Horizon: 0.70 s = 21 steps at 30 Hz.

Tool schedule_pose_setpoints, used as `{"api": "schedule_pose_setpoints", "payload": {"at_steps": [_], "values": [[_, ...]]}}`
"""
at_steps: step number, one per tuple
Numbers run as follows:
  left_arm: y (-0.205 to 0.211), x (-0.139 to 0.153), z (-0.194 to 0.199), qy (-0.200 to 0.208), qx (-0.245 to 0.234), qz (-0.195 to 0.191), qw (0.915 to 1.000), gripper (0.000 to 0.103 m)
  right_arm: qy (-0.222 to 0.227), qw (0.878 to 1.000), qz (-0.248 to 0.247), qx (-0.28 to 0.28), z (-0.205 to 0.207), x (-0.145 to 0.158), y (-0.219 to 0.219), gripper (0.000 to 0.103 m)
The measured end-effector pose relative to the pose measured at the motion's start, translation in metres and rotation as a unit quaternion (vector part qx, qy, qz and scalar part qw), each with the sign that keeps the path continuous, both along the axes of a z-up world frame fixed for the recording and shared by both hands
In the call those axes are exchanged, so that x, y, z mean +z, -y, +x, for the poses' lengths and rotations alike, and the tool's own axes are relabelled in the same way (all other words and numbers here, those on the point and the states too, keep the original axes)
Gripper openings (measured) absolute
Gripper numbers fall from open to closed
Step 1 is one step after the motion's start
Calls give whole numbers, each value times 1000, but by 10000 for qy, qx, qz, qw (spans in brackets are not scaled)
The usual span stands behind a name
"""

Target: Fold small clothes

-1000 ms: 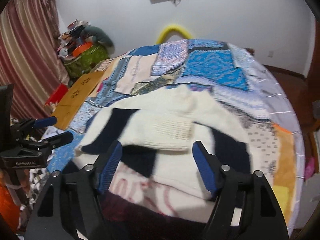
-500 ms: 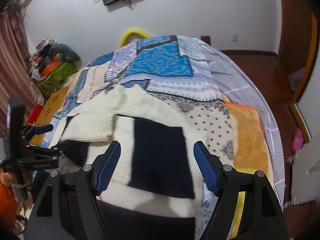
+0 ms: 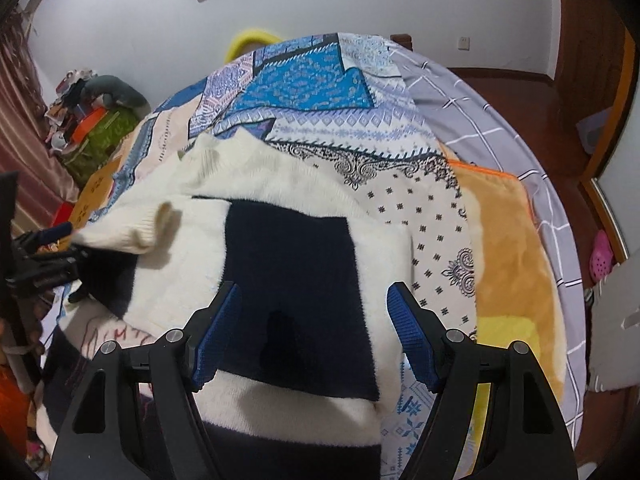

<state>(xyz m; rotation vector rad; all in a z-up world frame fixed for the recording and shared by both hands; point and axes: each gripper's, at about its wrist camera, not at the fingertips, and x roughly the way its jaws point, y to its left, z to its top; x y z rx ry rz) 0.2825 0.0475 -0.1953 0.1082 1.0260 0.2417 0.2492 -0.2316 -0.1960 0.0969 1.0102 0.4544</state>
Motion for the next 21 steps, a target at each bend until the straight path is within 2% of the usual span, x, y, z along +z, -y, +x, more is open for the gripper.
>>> {"api": "schedule_pose_setpoints", "payload": {"at_steps": [8, 17, 21], "values": [[-44, -4, -16, -113, 388, -379, 9985, 93, -5, 10000, -68, 52, -2, 2, -7, 72], [-79, -6, -39, -106, 860, -179, 9961, 93, 2, 9998, -150, 86, -3, 4, -10, 72], [-100, -4, -49, -104, 1054, -202, 9942, 93, 30, 9999, -161, 47, -3, 6, -11, 72]]}}
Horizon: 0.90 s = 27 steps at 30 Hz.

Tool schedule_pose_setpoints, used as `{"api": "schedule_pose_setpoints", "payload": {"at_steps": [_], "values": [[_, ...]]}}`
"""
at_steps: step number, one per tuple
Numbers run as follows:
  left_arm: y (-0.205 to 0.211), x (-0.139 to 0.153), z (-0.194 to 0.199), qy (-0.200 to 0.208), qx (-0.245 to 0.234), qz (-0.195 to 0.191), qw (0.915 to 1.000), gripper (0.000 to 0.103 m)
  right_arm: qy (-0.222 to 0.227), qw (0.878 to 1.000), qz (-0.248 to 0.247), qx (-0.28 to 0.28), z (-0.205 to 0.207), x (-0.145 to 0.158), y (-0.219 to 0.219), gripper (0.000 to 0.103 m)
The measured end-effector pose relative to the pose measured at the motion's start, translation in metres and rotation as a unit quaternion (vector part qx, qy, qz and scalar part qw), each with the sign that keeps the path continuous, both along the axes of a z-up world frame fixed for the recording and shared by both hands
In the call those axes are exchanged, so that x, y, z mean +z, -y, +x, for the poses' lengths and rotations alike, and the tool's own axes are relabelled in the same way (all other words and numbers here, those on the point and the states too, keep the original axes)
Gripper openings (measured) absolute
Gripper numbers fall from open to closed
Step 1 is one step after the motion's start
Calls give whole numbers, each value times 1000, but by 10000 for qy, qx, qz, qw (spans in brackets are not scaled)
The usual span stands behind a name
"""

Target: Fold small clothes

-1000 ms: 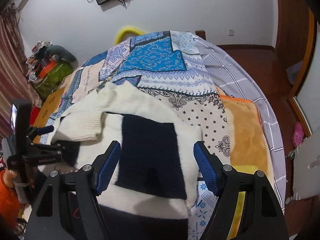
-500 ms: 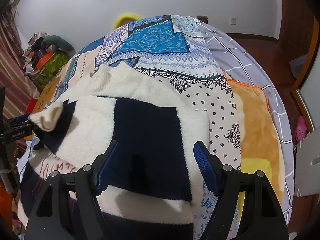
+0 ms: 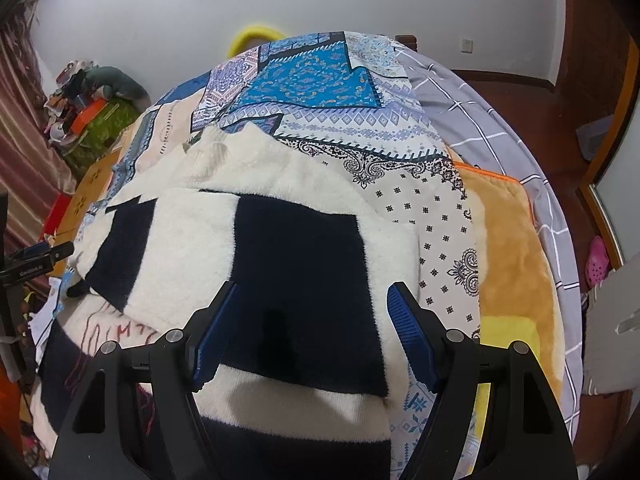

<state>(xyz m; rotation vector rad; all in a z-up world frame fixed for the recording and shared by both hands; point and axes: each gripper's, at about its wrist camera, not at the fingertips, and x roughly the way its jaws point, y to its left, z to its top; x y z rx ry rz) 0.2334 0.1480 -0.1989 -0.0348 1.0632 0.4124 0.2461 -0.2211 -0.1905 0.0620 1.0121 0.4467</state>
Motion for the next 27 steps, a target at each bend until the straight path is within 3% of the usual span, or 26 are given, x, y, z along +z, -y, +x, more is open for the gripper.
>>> {"api": "schedule_pose_setpoints", "payload": {"at_steps": [5, 13, 20, 27], "values": [[-21, 7, -5, 74, 126, -246, 9996, 93, 54, 9999, -39, -89, 6, 3, 3, 72], [-20, -1, 2, 33, -70, -1018, 9948, 93, 40, 9996, -116, -266, 17, 1, 11, 72], [-24, -31, 25, -270, -36, -1288, 9913, 93, -354, 9982, -372, -305, 38, -28, 17, 72], [-36, -53, 34, -339, 42, -1796, 9832, 93, -903, 9949, -75, -434, 62, -62, 25, 72]]}}
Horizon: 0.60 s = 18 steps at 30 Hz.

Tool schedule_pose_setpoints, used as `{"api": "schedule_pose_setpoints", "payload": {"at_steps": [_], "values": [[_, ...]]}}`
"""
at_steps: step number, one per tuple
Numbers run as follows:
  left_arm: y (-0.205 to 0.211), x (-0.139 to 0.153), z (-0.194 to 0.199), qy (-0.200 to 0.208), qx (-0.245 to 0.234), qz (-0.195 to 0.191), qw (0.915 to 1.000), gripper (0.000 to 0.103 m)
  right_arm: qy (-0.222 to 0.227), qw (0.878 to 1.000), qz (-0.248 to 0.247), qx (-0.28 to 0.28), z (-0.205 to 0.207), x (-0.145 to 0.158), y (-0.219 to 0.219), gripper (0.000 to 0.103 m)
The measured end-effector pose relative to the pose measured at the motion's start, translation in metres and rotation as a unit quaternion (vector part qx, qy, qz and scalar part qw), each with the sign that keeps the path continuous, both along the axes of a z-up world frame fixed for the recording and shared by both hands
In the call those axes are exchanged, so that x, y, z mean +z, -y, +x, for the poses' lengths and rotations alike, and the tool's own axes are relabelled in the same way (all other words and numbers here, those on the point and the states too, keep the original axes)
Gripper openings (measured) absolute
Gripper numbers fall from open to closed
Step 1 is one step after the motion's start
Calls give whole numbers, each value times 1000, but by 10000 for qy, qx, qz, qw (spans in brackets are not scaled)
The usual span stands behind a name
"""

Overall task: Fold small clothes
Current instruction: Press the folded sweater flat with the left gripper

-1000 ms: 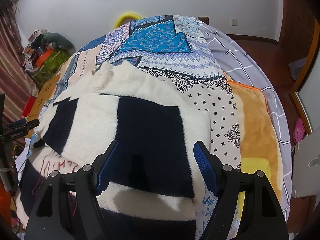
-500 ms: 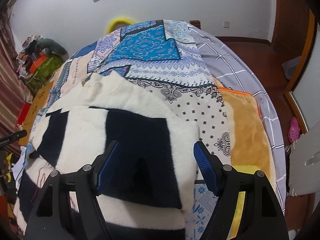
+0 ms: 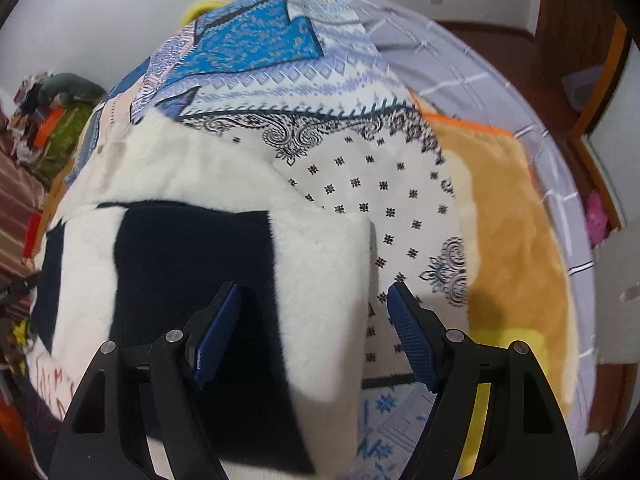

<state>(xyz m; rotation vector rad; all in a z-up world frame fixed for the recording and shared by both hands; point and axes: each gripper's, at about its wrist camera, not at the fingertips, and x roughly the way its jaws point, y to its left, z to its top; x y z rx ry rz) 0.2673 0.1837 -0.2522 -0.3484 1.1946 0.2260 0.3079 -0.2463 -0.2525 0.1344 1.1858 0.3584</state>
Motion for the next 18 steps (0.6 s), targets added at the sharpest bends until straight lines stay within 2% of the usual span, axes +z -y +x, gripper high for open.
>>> {"api": "schedule_pose_setpoints", "payload": {"at_steps": [3, 6, 10, 11, 12, 14, 16, 18], "values": [[-3, -4, 2, 52, 86, -315, 9995, 93, -178, 9995, 219, -139, 7, -11, 4, 72], [-3, -3, 2, 177, 57, -476, 9987, 87, -237, 9987, 379, -225, 11, -18, 7, 72], [3, 1, 3, 348, -138, -530, 9979, 68, -257, 9981, 490, -271, 14, -23, 12, 71], [3, 2, 4, 372, -134, -520, 9979, 66, -273, 9977, 558, -279, 14, -24, 13, 63], [3, 2, 4, 394, -135, -533, 9977, 59, -303, 9972, 635, -268, 15, -25, 14, 54], [2, 3, 4, 437, -91, -575, 9973, 46, -377, 9955, 830, -267, 14, -25, 14, 44], [-2, 6, 4, 475, -51, -660, 9967, 32, -295, 9967, 695, -293, 13, -21, 12, 34], [-5, 9, 5, 514, -124, -726, 9960, 27, -204, 9978, 555, -288, 15, -15, 7, 25]]}}
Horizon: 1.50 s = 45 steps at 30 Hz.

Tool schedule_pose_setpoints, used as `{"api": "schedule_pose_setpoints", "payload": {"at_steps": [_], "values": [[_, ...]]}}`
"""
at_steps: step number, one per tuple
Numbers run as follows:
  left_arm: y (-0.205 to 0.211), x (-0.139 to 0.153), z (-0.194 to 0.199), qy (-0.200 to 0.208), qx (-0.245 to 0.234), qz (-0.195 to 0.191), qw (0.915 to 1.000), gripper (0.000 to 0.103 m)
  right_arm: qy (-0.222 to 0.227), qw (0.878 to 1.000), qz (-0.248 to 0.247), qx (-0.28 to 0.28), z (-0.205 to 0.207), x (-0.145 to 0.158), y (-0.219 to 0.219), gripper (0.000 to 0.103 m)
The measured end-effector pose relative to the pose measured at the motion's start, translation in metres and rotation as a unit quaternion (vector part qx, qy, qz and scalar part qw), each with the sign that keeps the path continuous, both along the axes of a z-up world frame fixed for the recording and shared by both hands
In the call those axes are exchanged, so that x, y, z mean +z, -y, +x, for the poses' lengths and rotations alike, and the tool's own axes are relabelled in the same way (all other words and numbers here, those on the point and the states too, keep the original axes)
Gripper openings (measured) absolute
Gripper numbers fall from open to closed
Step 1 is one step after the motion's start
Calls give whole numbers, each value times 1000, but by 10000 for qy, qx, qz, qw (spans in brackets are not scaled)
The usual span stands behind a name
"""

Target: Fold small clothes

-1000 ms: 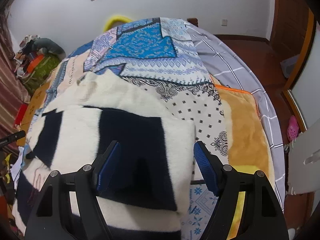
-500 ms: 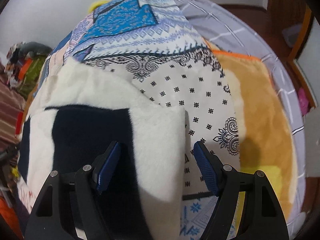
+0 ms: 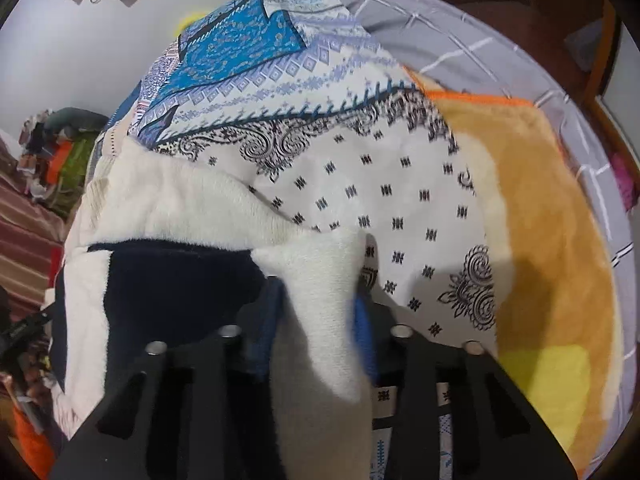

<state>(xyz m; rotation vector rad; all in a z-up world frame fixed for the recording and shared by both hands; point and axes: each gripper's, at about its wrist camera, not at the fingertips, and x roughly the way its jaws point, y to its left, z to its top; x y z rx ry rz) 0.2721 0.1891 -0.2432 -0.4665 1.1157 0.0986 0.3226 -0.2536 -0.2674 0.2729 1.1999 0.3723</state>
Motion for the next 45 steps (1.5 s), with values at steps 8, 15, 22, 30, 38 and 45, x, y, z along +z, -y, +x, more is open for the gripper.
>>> {"api": "schedule_pose_setpoints", "payload": {"at_steps": [8, 15, 22, 30, 38, 45], "values": [[-15, 25, 11, 289, 92, 652, 9974, 19, 483, 9987, -67, 121, 11, 34, -15, 15], [-48, 18, 17, 231, 422, 955, 9943, 14, 776, 9964, -149, 292, 34, 50, -51, 15], [-83, 8, 7, 24, 705, 1053, 9919, 1, 749, 9946, -621, 346, 38, 43, -67, 23], [-78, 19, -19, -8, 669, 903, 9937, 29, 763, 9936, -693, 471, 12, 63, -54, 43], [-37, 48, -38, 292, 269, 992, 9943, 49, 1305, 9860, -712, 757, -25, 110, -55, 55], [0, 76, -61, 514, -118, 1352, 9894, 62, 1808, 9782, -646, 789, -58, 147, -52, 76]]}}
